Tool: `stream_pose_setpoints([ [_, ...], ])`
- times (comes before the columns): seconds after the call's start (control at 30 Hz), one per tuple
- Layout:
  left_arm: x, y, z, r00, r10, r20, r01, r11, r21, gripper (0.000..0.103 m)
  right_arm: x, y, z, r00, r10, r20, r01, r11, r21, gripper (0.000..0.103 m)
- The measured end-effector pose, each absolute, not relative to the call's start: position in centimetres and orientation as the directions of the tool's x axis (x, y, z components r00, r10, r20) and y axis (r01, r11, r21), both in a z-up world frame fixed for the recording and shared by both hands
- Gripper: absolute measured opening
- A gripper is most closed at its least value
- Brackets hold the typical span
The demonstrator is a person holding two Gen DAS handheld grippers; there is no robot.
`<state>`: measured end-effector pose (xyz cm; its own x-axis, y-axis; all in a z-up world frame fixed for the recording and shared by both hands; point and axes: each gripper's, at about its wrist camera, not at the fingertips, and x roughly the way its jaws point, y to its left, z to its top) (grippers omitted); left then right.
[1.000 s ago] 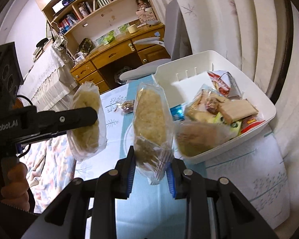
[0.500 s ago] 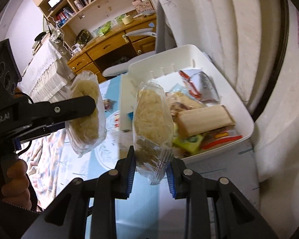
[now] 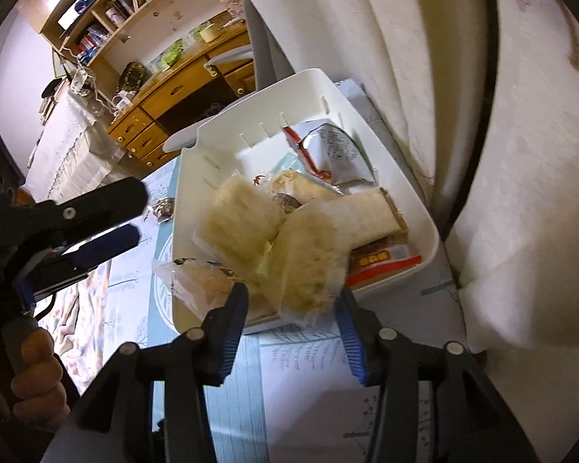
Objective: Organize snacks
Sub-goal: 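Lower both puff bags into the tray and open both tools, then withdraw both tools toward the nut bag and red Cookies packet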
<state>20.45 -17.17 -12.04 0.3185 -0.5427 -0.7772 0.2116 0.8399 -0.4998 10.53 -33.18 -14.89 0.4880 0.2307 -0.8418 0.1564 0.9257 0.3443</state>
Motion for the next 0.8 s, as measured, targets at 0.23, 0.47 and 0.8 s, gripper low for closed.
stream_pose_setpoints([
  [0.23, 19.6, -14.3, -12.0, 0.327, -0.516, -0.792, 0.172, 0.856, -0.487, 0.079, 10.0, -32.7, -14.6, 0.472, 0.218, -0.854, 0.192, 0.920, 0.341, 0.060],
  [0.47, 18.2, -9.7, -11.7, 0.321, -0.468, -0.823, 0.152, 0.884, -0.443, 0.079, 9.4, -30.8, -14.1, 0.478, 0.220, -0.850, 0.234, 0.901, 0.365, 0.071],
  [0.8, 16.6, -3.0, -10.8, 0.290, -0.418, -0.861, 0.219, 0.905, -0.365, 0.079, 8.1, -25.3, -13.9, 0.495, 0.253, -0.831, 0.330, 0.831, 0.449, 0.072],
])
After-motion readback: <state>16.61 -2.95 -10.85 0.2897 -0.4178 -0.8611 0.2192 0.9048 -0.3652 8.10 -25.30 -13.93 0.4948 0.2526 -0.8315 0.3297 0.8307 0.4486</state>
